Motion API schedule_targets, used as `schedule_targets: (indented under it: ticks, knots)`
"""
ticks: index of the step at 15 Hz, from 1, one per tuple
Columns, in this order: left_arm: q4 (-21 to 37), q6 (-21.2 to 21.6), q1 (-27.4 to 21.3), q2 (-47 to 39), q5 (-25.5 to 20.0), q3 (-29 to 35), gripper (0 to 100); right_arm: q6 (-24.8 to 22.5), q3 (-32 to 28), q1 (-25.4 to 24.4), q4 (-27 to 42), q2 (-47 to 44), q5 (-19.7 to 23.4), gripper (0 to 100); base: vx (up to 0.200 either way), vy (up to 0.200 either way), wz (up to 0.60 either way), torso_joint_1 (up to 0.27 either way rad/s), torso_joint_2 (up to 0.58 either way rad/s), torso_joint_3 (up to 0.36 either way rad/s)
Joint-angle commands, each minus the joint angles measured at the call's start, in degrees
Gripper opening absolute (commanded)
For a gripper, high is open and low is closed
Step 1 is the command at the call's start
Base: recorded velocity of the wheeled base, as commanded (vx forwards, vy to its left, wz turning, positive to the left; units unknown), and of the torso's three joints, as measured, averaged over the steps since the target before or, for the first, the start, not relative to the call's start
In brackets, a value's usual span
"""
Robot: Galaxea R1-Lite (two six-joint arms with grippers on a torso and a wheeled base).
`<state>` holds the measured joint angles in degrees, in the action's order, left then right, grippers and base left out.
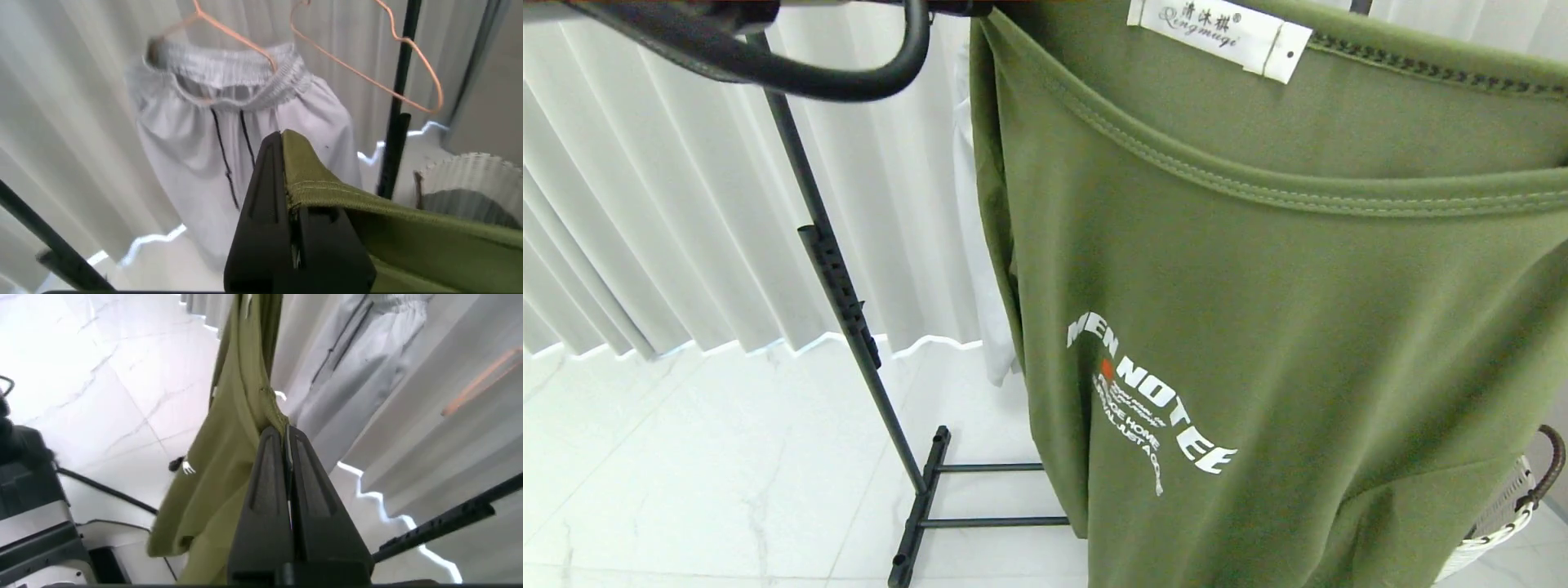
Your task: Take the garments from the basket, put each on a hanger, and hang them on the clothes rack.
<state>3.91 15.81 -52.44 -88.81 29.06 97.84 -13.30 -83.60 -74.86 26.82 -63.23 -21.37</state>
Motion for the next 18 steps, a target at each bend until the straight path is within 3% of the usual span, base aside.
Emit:
schedule_targets:
  ticks: [1, 3, 5, 11, 13, 18]
  knots:
    - [5.14, -1.49, -0.03, 2.41, 0.03, -0.02, 0, -0.15, -0.24, 6.22, -0.45, -1.37, 0.1, 0, 0.0, 0.0, 0.0, 0.0, 0.0, 0.0]
    - [12.61, -4.39, -0.29, 5.4, -0.06, -0.02, 0, -0.32, -0.6, 9.21, -2.47, -2.6, 0.01, 0, 0.0, 0.0, 0.0, 0.0, 0.0, 0.0]
    - [17.97, -7.37, -3.54, 8.92, -0.15, -1.16, 0, -0.41, -0.16, 12.02, -8.71, -4.97, 0.01, 0, 0.0, 0.0, 0.0, 0.0, 0.0, 0.0]
    - [22.37, -7.99, -16.02, 15.86, -0.23, -8.46, 0, -2.43, -2.27, 15.36, -28.4, -14.11, 0.19, 0, 0.0, 0.0, 0.0, 0.0, 0.0, 0.0]
    - [22.54, -7.99, -19.27, 17.35, -0.15, -9.69, 0, -2.43, -4.38, 15.36, -28.93, -15.87, 0.28, 0, 0.0, 0.0, 0.0, 0.0, 0.0, 0.0]
    - [22.54, -7.9, -20.42, 17.97, -0.15, -10.48, 0, -2.43, -5.43, 15.54, -28.84, -16.66, 0.72, 0, 0.0, 0.0, 0.0, 0.0, 0.0, 0.0]
